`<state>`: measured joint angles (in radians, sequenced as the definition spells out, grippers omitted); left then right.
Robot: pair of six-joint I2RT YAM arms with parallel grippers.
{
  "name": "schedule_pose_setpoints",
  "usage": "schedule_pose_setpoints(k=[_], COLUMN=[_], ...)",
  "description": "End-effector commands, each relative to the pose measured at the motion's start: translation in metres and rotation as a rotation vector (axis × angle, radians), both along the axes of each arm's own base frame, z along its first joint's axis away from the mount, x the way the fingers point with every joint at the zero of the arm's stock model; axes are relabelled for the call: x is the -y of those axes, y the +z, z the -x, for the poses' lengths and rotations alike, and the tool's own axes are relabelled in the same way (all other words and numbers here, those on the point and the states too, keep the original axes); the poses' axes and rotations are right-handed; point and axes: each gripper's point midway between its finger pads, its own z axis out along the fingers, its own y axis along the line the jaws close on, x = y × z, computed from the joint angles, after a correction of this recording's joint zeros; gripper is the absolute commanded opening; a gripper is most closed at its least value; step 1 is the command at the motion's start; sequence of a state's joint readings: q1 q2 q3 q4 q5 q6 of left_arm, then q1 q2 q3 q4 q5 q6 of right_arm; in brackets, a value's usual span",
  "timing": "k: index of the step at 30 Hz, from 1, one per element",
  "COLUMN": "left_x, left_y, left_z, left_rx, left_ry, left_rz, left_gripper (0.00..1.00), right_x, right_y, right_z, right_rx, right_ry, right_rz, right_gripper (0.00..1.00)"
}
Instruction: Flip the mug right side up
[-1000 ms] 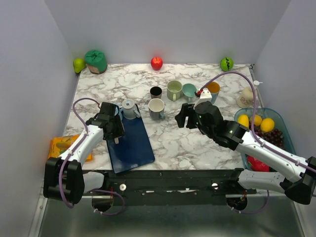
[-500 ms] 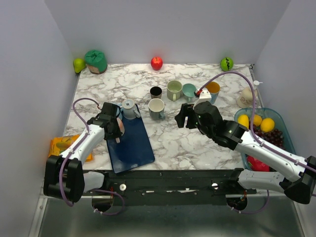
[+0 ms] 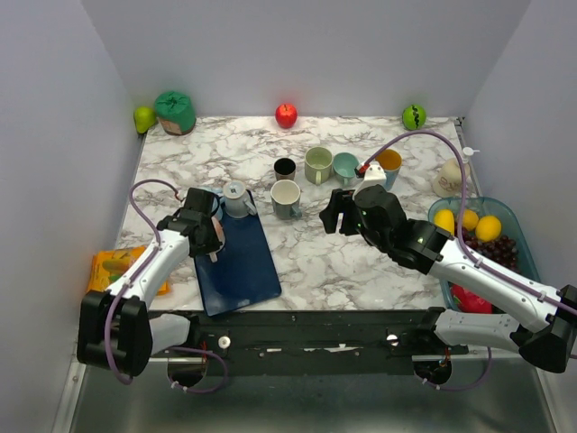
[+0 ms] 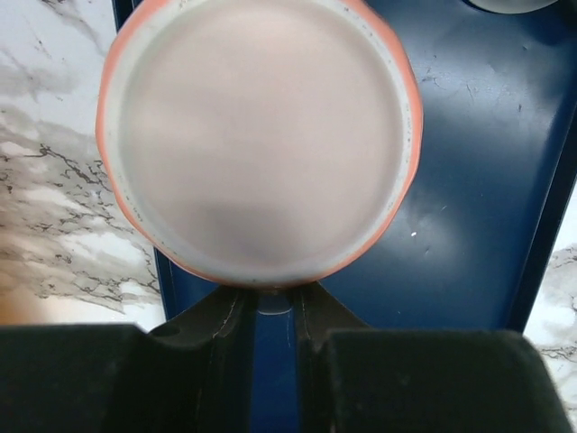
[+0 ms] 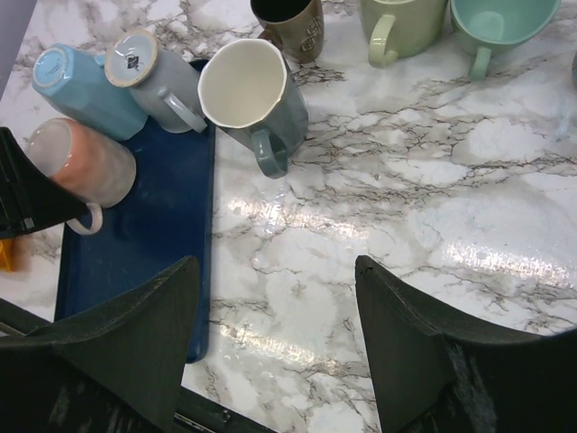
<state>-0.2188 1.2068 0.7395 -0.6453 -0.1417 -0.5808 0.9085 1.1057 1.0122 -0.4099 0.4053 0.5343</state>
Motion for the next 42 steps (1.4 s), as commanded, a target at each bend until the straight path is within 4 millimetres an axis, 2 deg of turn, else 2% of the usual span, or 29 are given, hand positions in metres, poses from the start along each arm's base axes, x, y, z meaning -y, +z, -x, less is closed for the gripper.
schedule_pose_setpoints(k=[1,10,16,23,26,30,36,42], left_x=[0.006,0.034,0.069,0.110,0.128,0.147,0.159,0.164], left_y=[0.045,0.106,0.139,0.184,0.207,0.249,0.298,0.323], left_z=[-0.011,0.006,0.013,0.010,0.008,0.006,0.010,0.018], left_rx=[0.135,0.236,0.267,0.304,0.326,0.394,0.523,0.626], left_ry=[-0.004,-0.076,-0.138,-0.188,-0.218,-0.296,-0.412,-0.493], left_rz=[0.025,0.201,0.417,0.687,0.823,0.988,1.110,1.154], left_gripper=[0.00,0.00,0.00,0.00,0.00,0.00,0.00,0.00], right_x=[0.002,-0.021,-0.040,-0.069,-0.083,-0.092,-0.105,-0.118], right_y=[0.004,0.008,0.012,0.015,0.023,0.037,0.060,0.093], right_z=[0.004,0.017,0.028,0.045,0.056,0.059,0.060,0.054], right_rx=[-0.005,-0.065,-0.104,-0.210,-0.265,-0.284,-0.289,-0.250], right_ry=[0.007,0.097,0.174,0.257,0.310,0.323,0.355,0.384], right_rz=[-0.008,-0.106,-0.188,-0.346,-0.446,-0.555,-0.673,-0.790], right_gripper=[0.77,0.76,0.76,0.76,0.76,0.76,0.76,0.76])
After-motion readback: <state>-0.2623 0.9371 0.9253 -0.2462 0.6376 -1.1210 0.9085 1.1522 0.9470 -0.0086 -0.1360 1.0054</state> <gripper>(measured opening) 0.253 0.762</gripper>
